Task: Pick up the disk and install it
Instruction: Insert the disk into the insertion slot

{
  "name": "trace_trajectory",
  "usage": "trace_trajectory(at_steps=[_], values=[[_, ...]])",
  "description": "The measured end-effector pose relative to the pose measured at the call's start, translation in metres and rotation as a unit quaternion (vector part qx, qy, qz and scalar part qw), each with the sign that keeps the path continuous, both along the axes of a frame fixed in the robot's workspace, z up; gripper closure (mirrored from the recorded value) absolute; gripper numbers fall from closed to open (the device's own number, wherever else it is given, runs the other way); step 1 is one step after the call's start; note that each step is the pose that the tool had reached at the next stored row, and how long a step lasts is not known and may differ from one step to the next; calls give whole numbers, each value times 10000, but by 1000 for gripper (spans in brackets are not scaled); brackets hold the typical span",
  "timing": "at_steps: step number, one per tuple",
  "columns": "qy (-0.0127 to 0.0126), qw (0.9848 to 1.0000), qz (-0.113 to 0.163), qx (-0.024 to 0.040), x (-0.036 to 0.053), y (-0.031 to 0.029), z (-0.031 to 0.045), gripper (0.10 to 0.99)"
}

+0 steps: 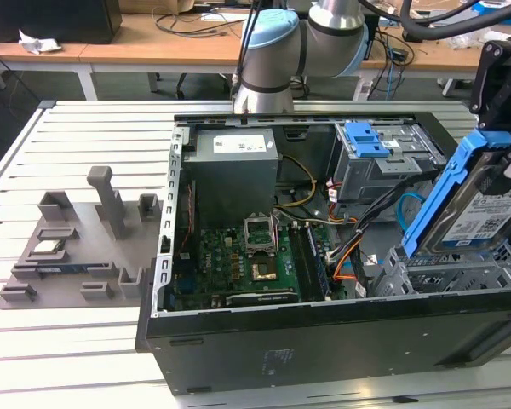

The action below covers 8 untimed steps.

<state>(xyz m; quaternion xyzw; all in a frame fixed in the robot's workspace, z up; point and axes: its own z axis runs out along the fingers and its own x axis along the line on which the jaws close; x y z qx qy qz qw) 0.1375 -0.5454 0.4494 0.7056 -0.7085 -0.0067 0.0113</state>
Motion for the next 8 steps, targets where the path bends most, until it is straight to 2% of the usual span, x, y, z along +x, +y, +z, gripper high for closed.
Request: trace_trajectory(at_steps=[4, 8], values=[[0, 10000, -61, -1, -8, 0, -18, 718], [0, 10000, -68, -1, -12, 0, -72, 718]])
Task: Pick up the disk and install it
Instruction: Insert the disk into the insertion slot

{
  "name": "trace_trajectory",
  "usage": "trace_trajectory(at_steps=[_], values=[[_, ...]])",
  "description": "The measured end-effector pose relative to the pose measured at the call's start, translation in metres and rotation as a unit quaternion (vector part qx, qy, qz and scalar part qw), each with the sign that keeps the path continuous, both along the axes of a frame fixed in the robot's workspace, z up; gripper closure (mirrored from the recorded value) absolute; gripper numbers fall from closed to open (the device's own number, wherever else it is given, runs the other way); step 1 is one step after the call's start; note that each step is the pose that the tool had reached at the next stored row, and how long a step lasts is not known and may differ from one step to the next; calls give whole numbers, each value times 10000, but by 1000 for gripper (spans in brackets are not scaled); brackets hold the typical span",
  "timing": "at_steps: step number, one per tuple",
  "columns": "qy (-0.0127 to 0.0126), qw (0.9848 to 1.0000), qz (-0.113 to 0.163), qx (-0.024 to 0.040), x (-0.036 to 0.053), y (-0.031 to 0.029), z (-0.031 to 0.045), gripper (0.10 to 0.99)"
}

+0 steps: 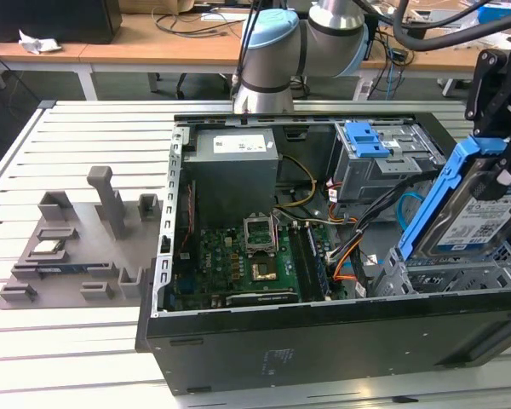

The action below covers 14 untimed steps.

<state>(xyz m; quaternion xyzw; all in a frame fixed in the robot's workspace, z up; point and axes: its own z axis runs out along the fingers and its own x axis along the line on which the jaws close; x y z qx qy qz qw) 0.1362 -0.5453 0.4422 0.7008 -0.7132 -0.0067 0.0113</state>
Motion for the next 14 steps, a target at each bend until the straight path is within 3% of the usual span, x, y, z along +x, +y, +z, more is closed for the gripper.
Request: trace_trajectory(at_steps=[9, 14], values=[[0, 10000, 0, 0, -2, 0, -132, 718], [0, 10000, 0, 0, -2, 0, -248, 718]])
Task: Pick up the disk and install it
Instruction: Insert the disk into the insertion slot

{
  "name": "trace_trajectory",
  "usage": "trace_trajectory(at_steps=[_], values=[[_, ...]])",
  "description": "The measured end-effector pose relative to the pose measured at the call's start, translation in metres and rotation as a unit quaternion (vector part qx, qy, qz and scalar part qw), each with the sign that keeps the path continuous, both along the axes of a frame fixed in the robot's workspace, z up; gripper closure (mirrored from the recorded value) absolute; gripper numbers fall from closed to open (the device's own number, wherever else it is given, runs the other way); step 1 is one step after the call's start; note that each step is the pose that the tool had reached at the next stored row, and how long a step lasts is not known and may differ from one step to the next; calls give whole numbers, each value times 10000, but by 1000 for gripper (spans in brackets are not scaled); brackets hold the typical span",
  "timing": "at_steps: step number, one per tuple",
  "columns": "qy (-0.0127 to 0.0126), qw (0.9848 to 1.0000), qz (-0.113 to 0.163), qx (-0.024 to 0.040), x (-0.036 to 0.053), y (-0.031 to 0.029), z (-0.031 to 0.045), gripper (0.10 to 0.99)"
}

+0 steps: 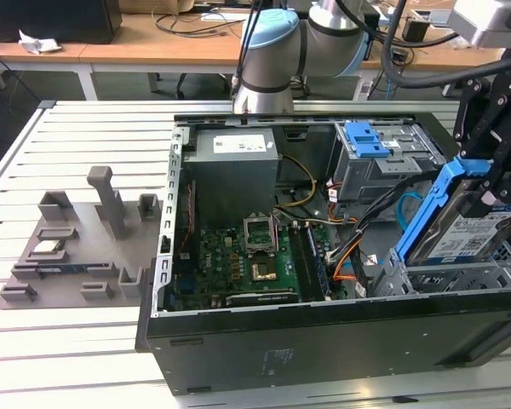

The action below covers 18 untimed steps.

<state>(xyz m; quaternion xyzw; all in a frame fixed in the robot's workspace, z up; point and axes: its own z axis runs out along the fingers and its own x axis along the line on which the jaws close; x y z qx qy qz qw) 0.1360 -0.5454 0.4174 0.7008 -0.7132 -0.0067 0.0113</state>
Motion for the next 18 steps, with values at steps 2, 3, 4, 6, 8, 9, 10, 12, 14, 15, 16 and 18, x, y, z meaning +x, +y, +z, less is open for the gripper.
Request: trace_trajectory(at_steps=[2, 3, 4, 6, 8, 9, 10, 12, 14, 15, 16, 18], values=[[0, 10000, 0, 0, 0, 0, -47, 718], [0, 10000, 0, 1, 0, 0, -83, 718], [0, 10000, 0, 0, 0, 0, -102, 718], [0, 10000, 0, 0, 0, 0, -143, 718], [0, 10000, 0, 0, 0, 0, -200, 718], [0, 10000, 0, 0, 0, 0, -220, 718], [0, 10000, 0, 0, 0, 0, -233, 718], [0, 10000, 0, 0, 0, 0, -267, 718], [0, 10000, 0, 0, 0, 0, -278, 718], [0, 10000, 0, 0, 0, 0, -281, 718], [0, 10000, 0, 0, 0, 0, -282, 718], [0, 10000, 0, -1, 0, 0, -282, 718]])
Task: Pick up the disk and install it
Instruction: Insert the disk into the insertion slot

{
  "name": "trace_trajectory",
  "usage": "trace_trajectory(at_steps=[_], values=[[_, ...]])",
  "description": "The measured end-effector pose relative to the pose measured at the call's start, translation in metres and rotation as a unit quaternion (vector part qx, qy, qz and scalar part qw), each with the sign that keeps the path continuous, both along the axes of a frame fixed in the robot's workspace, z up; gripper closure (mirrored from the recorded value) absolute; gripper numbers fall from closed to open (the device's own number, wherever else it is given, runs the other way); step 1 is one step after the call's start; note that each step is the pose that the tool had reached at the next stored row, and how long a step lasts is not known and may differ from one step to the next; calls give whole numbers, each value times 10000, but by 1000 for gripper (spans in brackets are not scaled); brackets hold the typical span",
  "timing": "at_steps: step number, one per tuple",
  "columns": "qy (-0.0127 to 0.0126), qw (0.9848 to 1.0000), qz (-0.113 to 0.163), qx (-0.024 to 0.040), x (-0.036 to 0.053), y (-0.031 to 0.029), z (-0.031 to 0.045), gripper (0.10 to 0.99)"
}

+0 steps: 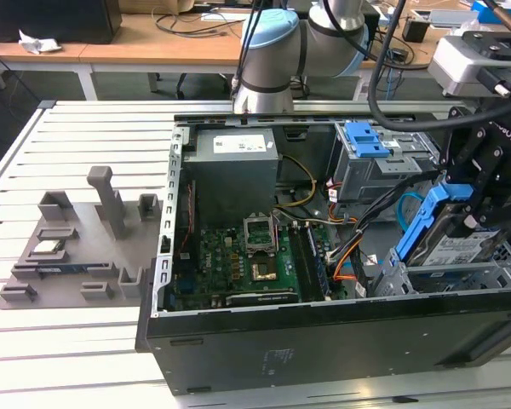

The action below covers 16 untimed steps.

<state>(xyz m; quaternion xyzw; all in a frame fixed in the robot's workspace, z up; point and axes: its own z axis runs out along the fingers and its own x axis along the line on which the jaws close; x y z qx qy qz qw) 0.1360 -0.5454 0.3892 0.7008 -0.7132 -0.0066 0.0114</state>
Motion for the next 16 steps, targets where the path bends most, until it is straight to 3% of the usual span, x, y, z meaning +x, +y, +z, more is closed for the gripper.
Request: trace_trajectory(at_steps=[5, 6, 11, 12, 15, 16], values=[[0, 10000, 0, 0, 0, 0, -1, 706], [0, 10000, 0, 0, 0, 0, -1, 639], [0, 10000, 0, 0, 0, 0, -3, 639], [0, 10000, 0, 1, 0, 0, -3, 655], [0, 10000, 0, 1, 0, 0, -4, 843], [0, 10000, 0, 1, 0, 0, -4, 843]])
